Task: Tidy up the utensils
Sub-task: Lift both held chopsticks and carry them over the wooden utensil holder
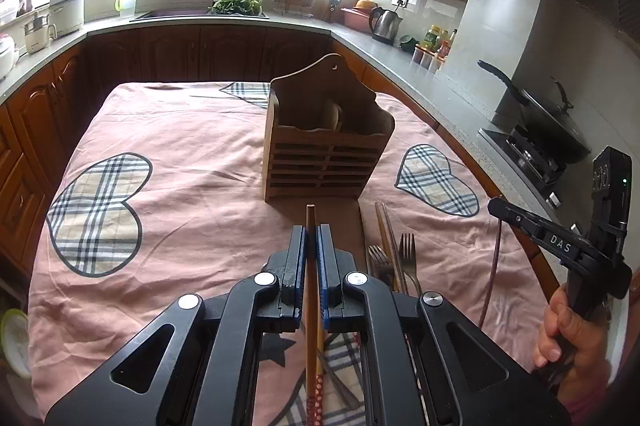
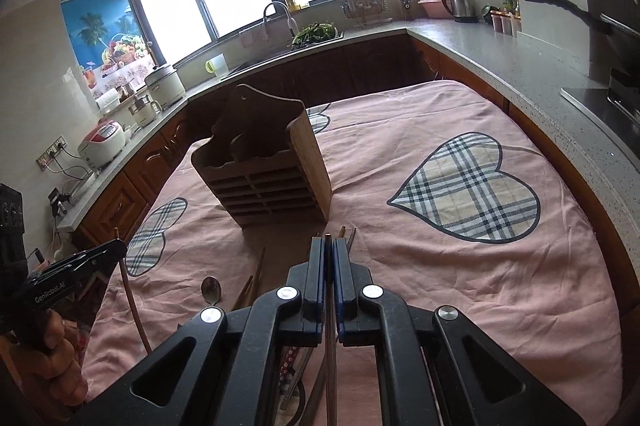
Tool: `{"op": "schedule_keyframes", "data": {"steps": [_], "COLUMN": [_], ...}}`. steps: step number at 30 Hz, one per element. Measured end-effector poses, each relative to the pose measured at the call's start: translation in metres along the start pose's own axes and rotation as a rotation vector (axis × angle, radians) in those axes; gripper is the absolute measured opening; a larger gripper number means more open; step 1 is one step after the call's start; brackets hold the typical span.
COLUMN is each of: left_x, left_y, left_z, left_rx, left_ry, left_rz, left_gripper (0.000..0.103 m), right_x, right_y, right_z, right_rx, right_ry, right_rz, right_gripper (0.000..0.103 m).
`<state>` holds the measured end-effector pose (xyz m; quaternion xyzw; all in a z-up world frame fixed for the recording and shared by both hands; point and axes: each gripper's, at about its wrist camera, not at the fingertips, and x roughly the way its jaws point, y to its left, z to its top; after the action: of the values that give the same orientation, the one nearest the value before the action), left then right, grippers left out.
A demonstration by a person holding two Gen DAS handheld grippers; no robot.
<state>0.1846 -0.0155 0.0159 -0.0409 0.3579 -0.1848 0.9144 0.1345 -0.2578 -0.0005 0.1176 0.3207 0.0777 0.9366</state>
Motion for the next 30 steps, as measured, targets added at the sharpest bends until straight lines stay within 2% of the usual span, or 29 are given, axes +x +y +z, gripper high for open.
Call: {"op": "schedule_keyframes", "data": {"steps": [8,23,30], "left_x": [-0.024,-0.049,-0.061], "left_y": [0.000,0.005,0.010], "left_z": [-0.006,-0.006,0.014], "left_rx": [0.001,-0.015,-0.031], "left_ry": [-0.042,-0.102,-0.174], "left_rz": [-0.003,-0.025,-0.035], "left_gripper": [0.005,0.005,0.005], "right_x": [-0.023,-0.037,-0.046], "right_y": [0.014,0.029,0.034], "right_z": [0.001,0.003,0.024], "right_rx": [-0.030,-0.071,-0.070], "right_ry": [-0.039,-0.064,-0.146], "right_rz": [0.022,0.042,0.053], "right_gripper": [0.004,0.004,0.004]}}
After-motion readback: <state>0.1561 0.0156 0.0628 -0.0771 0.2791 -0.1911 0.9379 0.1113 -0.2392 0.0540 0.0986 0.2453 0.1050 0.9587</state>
